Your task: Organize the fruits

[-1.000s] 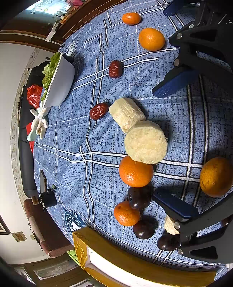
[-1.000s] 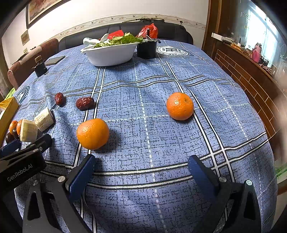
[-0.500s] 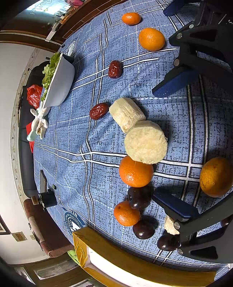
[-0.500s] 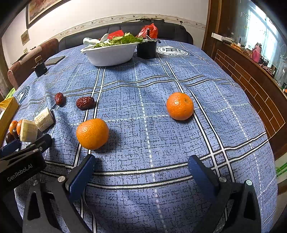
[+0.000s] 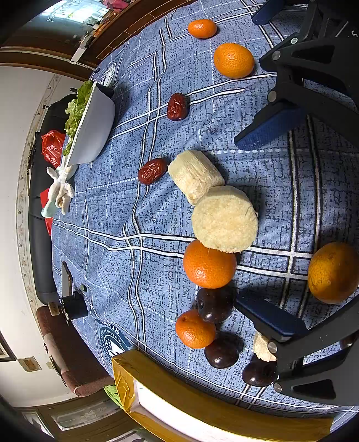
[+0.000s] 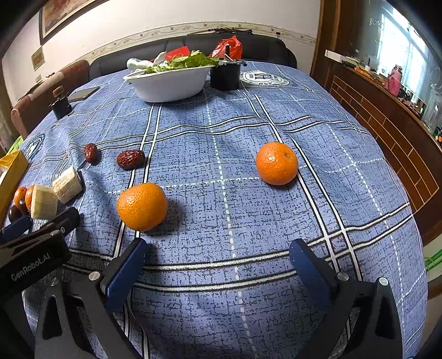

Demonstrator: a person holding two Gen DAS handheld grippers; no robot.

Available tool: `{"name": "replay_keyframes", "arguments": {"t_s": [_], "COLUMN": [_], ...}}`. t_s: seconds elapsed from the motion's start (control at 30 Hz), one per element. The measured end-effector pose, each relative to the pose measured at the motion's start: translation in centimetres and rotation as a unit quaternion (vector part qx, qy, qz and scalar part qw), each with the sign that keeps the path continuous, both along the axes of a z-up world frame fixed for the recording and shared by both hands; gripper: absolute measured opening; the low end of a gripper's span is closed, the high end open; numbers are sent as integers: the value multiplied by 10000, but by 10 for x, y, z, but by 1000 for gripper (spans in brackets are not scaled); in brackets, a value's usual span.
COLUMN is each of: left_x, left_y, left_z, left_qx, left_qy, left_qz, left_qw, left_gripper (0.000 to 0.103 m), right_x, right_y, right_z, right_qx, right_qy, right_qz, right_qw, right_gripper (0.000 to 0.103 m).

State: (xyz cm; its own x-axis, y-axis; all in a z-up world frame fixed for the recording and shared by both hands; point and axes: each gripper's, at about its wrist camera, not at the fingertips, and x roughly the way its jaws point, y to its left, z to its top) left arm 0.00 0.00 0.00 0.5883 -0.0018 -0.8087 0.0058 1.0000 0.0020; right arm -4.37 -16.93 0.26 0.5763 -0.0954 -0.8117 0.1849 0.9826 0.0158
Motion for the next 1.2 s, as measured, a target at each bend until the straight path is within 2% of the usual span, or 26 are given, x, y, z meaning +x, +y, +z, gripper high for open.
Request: {"name": "replay_keyframes", "arguments": {"t_s": [0.37,0.73,0.93,1.07,1.13,1.2], "left_x": [0,3,-7,-20,-31,-43], "left_y": [0,0,2,10,14,18], "left_z": [0,2,2,10,21,37], "left_qx": [-3,44,-32,-551,-701,-692], "left_qy": [4,341,341,289,47,-319], "left_qz": [-21,-437,-710,-824,-865,-902], "left_qw": [10000,9985,9969,9947,9938,9930], "left_gripper": [103,103,103,103,103,103], "right_x": [-1,-1,-3,1,0,0], "right_y": [0,0,-3,1,1,0], "right_z": [0,0,1,0,1,1], "right_qx": [16,12,26,15,14,15], "right_qy": [-5,-3,-8,-1,-1,-1], "right_qz": [2,2,0,3,3,2], "right_qw": [10000,10000,10000,10000,10000,10000], "right_gripper": [103,103,103,103,103,103]}}
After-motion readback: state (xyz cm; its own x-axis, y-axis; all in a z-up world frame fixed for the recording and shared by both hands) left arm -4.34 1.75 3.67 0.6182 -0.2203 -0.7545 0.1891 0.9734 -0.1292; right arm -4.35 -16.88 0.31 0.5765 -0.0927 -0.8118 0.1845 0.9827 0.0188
